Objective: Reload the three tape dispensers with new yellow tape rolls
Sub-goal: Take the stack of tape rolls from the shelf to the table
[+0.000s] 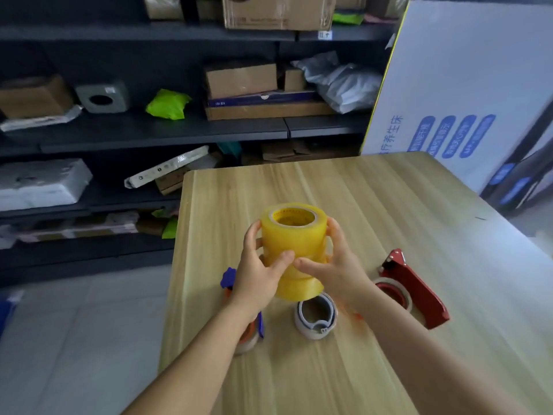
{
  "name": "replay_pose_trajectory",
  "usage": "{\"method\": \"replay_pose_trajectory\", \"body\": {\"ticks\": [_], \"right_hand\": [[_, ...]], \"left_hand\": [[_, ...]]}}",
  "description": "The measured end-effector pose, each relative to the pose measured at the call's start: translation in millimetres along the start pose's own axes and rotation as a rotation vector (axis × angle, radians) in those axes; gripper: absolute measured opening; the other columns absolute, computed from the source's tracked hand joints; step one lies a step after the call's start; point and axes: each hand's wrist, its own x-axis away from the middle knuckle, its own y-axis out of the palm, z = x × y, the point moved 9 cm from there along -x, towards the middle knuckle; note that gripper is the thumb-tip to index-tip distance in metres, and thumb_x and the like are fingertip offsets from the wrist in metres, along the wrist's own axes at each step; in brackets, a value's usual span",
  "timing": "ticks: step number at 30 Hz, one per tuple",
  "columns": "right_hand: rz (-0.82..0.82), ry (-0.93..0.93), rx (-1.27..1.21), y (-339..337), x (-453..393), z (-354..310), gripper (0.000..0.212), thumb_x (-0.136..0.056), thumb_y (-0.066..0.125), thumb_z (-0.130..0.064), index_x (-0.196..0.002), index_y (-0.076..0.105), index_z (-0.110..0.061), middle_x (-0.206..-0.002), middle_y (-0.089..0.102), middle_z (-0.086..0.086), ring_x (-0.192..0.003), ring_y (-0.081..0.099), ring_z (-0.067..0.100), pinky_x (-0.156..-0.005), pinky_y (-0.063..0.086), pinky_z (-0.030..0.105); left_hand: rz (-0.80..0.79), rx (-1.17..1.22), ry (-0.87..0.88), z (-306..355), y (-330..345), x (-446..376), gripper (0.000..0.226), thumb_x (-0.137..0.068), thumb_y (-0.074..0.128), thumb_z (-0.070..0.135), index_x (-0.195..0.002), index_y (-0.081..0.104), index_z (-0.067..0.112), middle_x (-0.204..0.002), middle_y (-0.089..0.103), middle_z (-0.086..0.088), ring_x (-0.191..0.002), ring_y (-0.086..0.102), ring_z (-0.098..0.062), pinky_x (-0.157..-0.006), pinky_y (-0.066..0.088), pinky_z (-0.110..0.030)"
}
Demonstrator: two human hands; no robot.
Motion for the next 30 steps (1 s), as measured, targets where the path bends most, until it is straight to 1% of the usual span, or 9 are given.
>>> {"method": "replay_pose_trajectory", "body": {"ticks": [2,5,9,13,17,20,23,27,30], "right_hand": [[-0.036,-0.012,0.014,1,-18,4,0.074,-0.072,0.082,-0.017,-0.108,0.034,-0.059,-0.12,0.047,-0.021,-0.119,0.051,0.016,-0.099,0.047,0.043],[-0.064,0.008,0.015,3,-47,18,0.074,-0.07,0.083,-0.018,-0.106,0.034,-0.061,-0.118,0.045,-0.026,-0.117,0.05,0.013,-0.096,0.049,0.046],[-0.103,0.027,0.006,6,-83,34,0.075,-0.068,0.085,-0.013,-0.117,0.036,-0.043,-0.112,0.044,-0.026,-0.104,0.052,0.001,-0.084,0.05,0.026],[-0.143,0.047,0.068,9,-112,53,0.087,-0.059,0.089,-0.02,-0.129,0.037,-0.025,-0.118,0.046,-0.016,-0.113,0.05,0.007,-0.095,0.049,0.041],[-0.168,0.022,0.116,16,-137,68,0.09,-0.053,0.087,-0.01,-0.123,0.034,-0.025,-0.119,0.044,-0.01,-0.111,0.045,-0.007,-0.095,0.042,0.032],[-0.187,0.021,0.145,22,-146,74,0.091,-0.046,0.081,-0.018,-0.12,0.028,-0.027,-0.124,0.043,0.002,-0.112,0.047,0.009,-0.094,0.041,0.029],[-0.201,-0.012,0.195,24,-151,77,0.096,-0.05,0.087,-0.023,-0.126,0.028,-0.02,-0.125,0.039,0.003,-0.112,0.044,0.011,-0.086,0.033,0.016],[-0.242,-0.059,0.336,24,-151,74,0.093,-0.062,0.087,-0.014,-0.134,0.028,-0.005,-0.121,0.031,-0.002,-0.109,0.036,0.006,-0.076,0.026,0.011],[-0.275,-0.014,0.44,25,-149,75,0.093,-0.067,0.083,-0.017,-0.137,0.022,-0.009,-0.13,0.034,0.0,-0.108,0.047,0.015,-0.08,0.037,0.025]], "left_hand": [[-0.006,0.003,-0.015,-4,2,-15,0.077,-0.085,0.069,0.031,-0.144,0.02,0.039,-0.13,0.039,0.011,-0.115,0.049,-0.012,-0.083,0.045,-0.025],[-0.021,0.005,-0.063,-16,2,-40,0.079,-0.085,0.07,0.028,-0.143,0.018,0.04,-0.133,0.037,0.009,-0.119,0.048,-0.015,-0.086,0.046,-0.03],[-0.013,-0.022,-0.129,-35,3,-70,0.083,-0.083,0.073,0.021,-0.142,0.016,0.037,-0.134,0.036,0.006,-0.122,0.049,-0.02,-0.09,0.047,-0.035],[0.039,-0.047,-0.185,-58,7,-95,0.081,-0.082,0.074,0.015,-0.134,0.016,0.038,-0.133,0.036,0.004,-0.123,0.049,-0.024,-0.096,0.048,-0.043],[0.097,-0.084,-0.241,-76,7,-109,0.082,-0.079,0.074,0.012,-0.127,0.015,0.041,-0.134,0.035,0.004,-0.126,0.047,-0.021,-0.101,0.047,-0.047],[0.16,-0.143,-0.266,-89,6,-115,0.079,-0.065,0.076,0.023,-0.114,0.02,0.052,-0.135,0.037,0.012,-0.126,0.048,-0.019,-0.102,0.046,-0.049],[0.193,-0.227,-0.246,-98,7,-121,0.077,-0.066,0.077,0.014,-0.101,0.022,0.055,-0.128,0.04,0.018,-0.123,0.052,-0.019,-0.099,0.048,-0.05],[0.174,-0.392,-0.271,-95,10,-120,0.079,-0.075,0.077,0.013,-0.108,0.018,0.054,-0.13,0.047,0.002,-0.116,0.056,-0.022,-0.095,0.05,-0.05],[0.148,-0.591,-0.275,-79,13,-117,0.081,-0.081,0.074,0.025,-0.131,0.01,0.029,-0.136,0.047,-0.004,-0.115,0.057,-0.025,-0.093,0.049,-0.04]]}}
